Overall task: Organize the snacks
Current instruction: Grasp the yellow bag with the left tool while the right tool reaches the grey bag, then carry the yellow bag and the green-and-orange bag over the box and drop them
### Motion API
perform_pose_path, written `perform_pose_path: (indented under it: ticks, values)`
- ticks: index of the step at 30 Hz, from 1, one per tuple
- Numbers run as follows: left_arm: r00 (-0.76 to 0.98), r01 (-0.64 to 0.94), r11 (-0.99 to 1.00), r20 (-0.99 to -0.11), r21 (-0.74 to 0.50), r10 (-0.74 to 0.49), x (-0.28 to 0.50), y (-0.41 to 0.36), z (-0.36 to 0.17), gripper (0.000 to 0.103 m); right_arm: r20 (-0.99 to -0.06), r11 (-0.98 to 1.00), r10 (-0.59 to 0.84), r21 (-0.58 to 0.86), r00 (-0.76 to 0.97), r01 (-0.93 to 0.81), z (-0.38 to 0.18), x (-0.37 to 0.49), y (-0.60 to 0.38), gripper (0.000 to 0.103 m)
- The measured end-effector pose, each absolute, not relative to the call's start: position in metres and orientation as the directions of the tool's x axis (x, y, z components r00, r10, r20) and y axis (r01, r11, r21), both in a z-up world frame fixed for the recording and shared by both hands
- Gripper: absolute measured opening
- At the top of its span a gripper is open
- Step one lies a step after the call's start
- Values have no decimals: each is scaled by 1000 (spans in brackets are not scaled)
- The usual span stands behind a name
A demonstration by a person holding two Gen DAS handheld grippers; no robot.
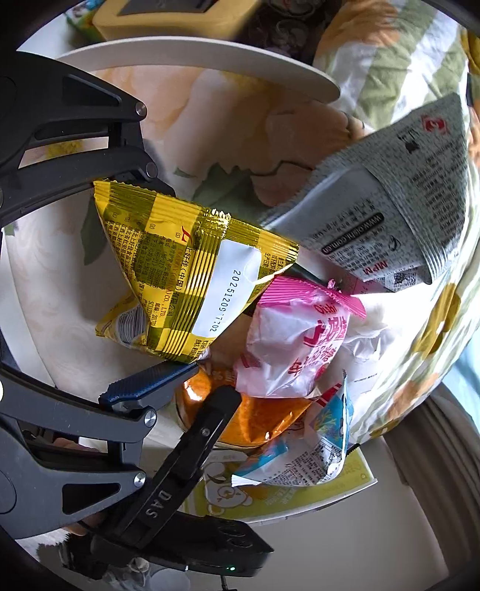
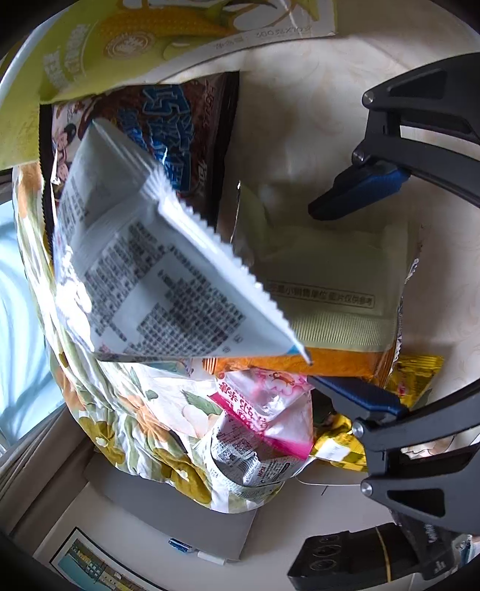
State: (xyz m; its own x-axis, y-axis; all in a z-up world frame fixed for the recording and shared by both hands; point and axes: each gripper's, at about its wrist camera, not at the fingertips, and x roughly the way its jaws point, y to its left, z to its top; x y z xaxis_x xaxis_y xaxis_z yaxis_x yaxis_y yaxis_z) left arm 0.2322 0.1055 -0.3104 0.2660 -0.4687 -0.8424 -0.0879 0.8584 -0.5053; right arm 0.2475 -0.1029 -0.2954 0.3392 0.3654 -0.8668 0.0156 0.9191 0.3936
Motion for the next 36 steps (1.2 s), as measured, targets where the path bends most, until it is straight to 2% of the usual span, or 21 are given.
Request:
perform_pose_path:
  ticks: [5, 15, 20, 29, 36]
  values:
    - [260, -85, 870, -854, -485, -450, 228, 102, -308, 68, -872, 925, 360, 379, 332, -8, -294, 249, -95, 64]
    - [241, -77, 878, -863, -473, -444, 207, 118, -304, 66, -888, 931, 350, 365, 298, -3, -294, 234, -102, 62]
    - [245, -56, 872, -853, -487, -460, 198, 122, -295, 55, -892, 932, 349, 362, 287, -7, -290, 221, -104, 62]
    - [231, -16, 859, -838, -512, -495, 188, 122, -290, 42, -891, 934, 342, 356, 297, -7, -278, 203, -105, 62]
    - [221, 20, 852, -829, -523, -514, 182, 119, -279, 40, -883, 936, 333, 352, 329, -3, -263, 181, -114, 62]
